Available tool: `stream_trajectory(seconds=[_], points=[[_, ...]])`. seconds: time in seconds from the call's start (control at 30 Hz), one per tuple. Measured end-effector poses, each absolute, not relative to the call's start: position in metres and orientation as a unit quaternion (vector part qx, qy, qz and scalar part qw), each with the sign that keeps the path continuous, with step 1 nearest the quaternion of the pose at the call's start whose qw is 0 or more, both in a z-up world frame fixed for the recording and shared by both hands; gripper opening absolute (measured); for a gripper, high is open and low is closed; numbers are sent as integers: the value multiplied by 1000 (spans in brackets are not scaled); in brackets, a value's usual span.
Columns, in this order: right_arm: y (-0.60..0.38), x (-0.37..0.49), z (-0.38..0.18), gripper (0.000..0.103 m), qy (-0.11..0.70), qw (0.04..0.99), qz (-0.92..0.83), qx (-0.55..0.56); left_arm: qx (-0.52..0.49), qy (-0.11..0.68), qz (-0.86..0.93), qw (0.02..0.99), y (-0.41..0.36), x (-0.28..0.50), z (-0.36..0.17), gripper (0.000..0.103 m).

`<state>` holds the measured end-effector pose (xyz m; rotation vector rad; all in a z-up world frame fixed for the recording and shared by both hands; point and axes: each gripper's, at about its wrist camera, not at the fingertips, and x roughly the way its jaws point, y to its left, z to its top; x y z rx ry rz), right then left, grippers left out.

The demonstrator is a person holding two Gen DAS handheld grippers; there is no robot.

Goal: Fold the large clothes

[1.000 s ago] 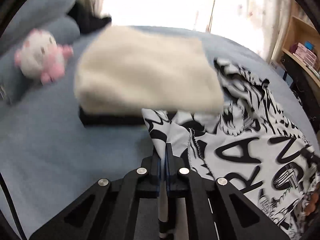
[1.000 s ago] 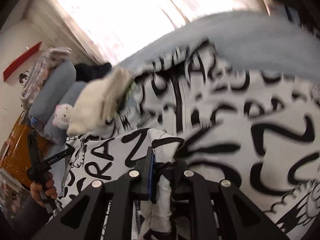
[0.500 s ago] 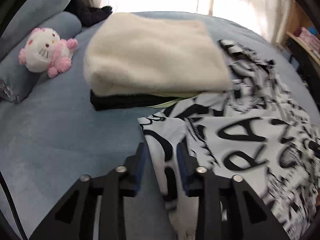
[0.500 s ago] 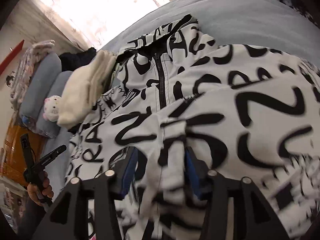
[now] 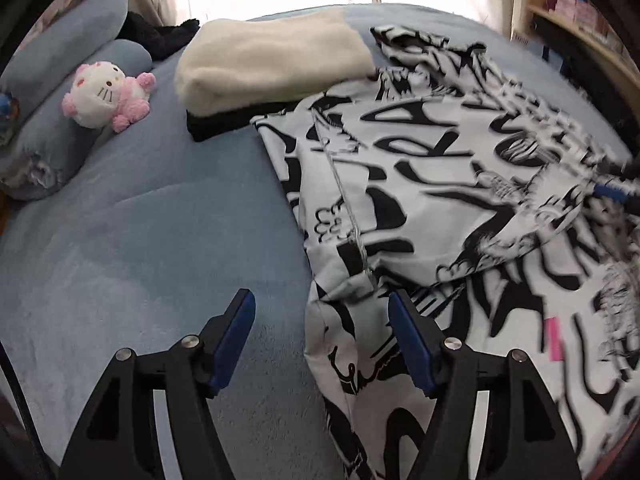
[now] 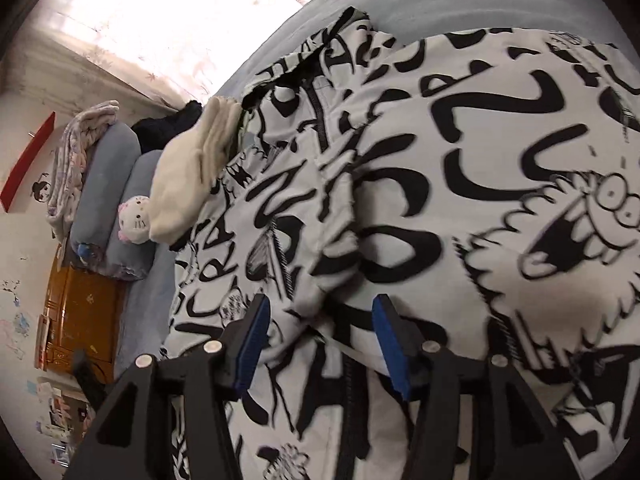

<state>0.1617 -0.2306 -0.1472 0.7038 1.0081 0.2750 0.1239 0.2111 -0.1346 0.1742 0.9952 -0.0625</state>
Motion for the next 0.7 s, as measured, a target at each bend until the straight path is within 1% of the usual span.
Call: stream_trajectory(seconds=[0.13, 0.17, 0.2, 0.23, 0.27, 0.33, 0.4, 0.43, 0.5, 0.57, 0.6, 0.63, 0.67, 0.7], points=[[-216, 177, -150, 53, 467, 816, 122, 319, 86, 477, 2, 875, 208, 140, -152, 67], [-212, 180, -152, 53, 471, 818, 114, 310, 81, 477, 5, 875, 209, 145, -154, 58], [-207, 184, -154, 42, 477, 819, 109, 299, 69, 479, 3, 875, 210, 148, -156, 50], [-203, 186, -156, 8, 482, 821, 111, 286, 56, 482, -6, 874, 211, 151, -156, 28], [-201, 187, -155, 6, 485, 822, 115, 276, 45, 485, -11, 873, 212, 152, -154, 23], [-200, 179, -145, 6, 463, 836, 117, 269, 60, 467, 0, 882, 209, 146, -146, 20], [-202, 171, -138, 6, 444, 853, 101, 255, 74, 453, -15, 888, 207, 139, -144, 20], [-204, 171, -146, 6, 452, 850, 91, 255, 81, 457, -22, 885, 206, 138, -150, 20], [-204, 178, -179, 6, 500, 820, 78, 267, 89, 478, -34, 873, 208, 139, -166, 20], [-204, 178, -179, 7, 502, 820, 79, 263, 85, 489, -41, 867, 214, 139, -170, 22], [-205, 177, -172, 13, 504, 819, 82, 263, 73, 490, -47, 867, 220, 137, -166, 24], [-206, 177, -166, 17, 508, 816, 82, 262, 63, 494, -52, 866, 224, 135, -162, 30], [-206, 174, -160, 19, 510, 816, 81, 259, 54, 498, -57, 864, 230, 133, -156, 35], [-208, 171, -152, 23, 508, 820, 76, 253, 49, 498, -61, 863, 233, 130, -151, 38]])
